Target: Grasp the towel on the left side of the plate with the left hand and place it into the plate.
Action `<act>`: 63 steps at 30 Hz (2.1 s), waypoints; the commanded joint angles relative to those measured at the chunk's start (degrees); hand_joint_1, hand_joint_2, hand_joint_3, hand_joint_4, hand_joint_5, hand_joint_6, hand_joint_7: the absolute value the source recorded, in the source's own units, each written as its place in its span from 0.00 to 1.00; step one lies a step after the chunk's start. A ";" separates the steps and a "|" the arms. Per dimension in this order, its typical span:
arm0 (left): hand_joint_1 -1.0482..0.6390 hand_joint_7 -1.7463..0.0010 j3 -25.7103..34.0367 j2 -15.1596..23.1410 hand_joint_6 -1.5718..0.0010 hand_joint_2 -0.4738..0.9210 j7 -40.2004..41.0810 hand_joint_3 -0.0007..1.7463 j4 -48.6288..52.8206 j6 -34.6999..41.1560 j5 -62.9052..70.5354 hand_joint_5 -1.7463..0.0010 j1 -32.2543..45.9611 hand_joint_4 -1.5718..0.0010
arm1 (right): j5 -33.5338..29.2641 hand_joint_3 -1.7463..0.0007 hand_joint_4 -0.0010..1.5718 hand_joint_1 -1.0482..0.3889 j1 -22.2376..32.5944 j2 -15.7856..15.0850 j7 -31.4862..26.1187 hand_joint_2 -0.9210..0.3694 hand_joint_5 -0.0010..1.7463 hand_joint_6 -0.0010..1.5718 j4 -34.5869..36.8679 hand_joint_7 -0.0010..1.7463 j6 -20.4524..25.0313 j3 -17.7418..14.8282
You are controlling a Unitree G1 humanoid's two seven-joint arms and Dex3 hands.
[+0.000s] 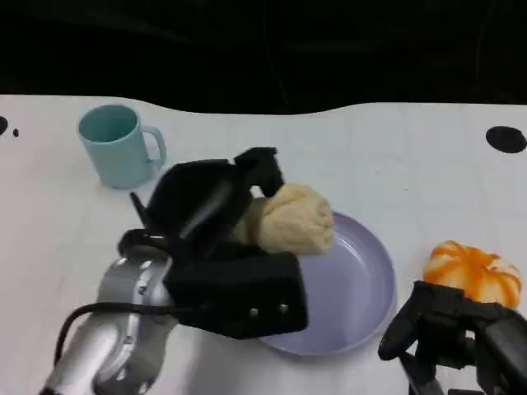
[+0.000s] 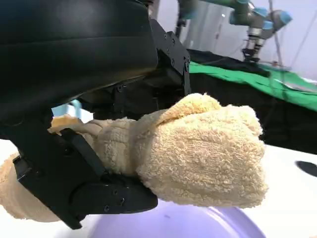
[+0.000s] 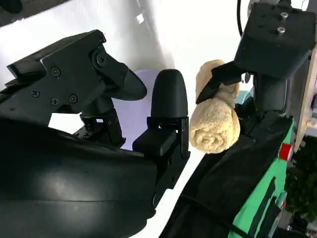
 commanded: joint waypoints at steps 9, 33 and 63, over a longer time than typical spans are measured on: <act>0.51 0.23 -4.50 -5.25 0.48 0.68 -3.00 0.62 4.78 2.48 0.20 0.00 -3.84 0.42 | 0.10 0.39 0.47 0.67 0.87 -0.32 0.09 0.27 0.97 0.42 -0.92 0.80 -0.75 -0.26; 0.12 1.00 -6.42 1.35 0.89 1.00 -25.05 0.11 -2.72 8.81 -0.24 0.78 -5.20 0.90 | 0.56 0.41 0.48 0.66 0.83 -0.37 0.62 0.26 0.96 0.43 -1.84 0.78 -0.50 -0.13; 0.56 0.71 24.88 -1.76 0.42 0.80 -18.46 0.48 -29.67 3.35 -44.55 0.34 25.09 0.52 | 0.79 0.41 0.47 0.67 0.12 -0.74 1.39 0.26 0.96 0.43 -1.64 0.79 0.80 -0.26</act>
